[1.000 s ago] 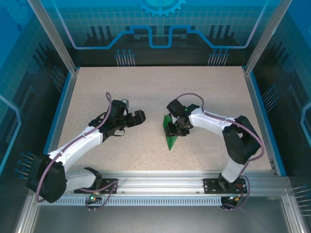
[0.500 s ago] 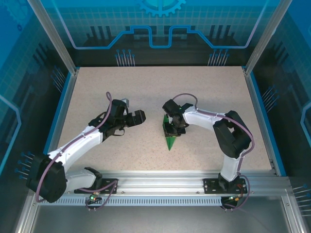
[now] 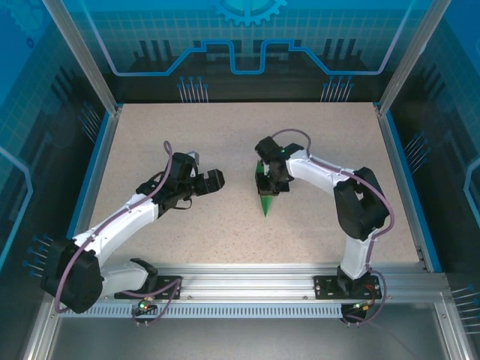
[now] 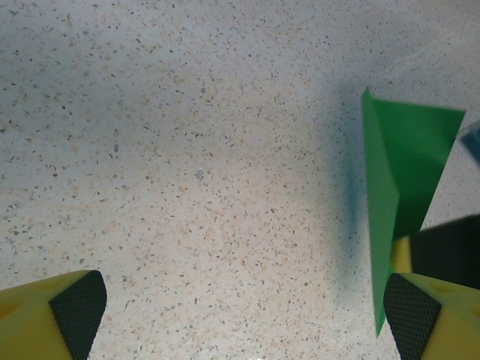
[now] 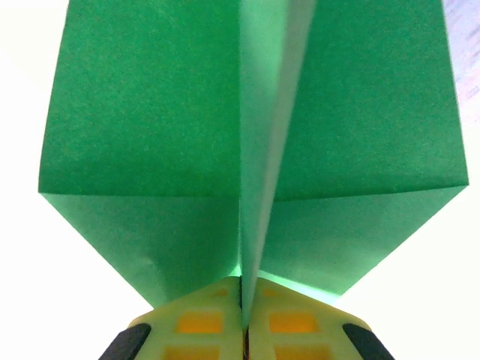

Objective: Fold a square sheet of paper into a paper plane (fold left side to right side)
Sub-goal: Place the paper at the center of the table.

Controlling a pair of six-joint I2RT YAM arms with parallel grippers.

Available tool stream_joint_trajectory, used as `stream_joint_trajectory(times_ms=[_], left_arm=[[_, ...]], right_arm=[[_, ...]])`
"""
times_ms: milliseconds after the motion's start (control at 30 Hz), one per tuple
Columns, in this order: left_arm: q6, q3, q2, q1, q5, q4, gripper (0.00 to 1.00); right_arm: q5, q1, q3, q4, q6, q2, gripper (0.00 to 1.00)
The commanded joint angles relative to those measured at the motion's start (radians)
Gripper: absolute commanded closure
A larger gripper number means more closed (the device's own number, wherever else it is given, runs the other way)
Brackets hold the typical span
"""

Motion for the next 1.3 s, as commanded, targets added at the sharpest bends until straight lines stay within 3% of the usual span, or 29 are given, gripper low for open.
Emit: stream_joint_trajectory(times_ms=[0,267,800,1267], left_arm=[[0.029,0.028,-0.018,0.007,-0.018,-0.029,0.01],[0.034,0.024,-0.025,0.007,-0.020,-0.038,0.01],[0.028,0.020,-0.019,0.007,-0.016,-0.030,0.01],[0.029,0.038,-0.023,0.008,-0.015,-0.046,0.01]], right_arm=[[0.042,-0.049,0.081,-0.095,-0.051,0.067,0.93],[0.069,-0.104,0.180,-0.121,-0.093,0.180,0.92],[0.028,-0.102,0.157,-0.086,-0.089,0.236,0.86],[0.048,-0.097,0.153,-0.111,-0.092,0.150,0.77]])
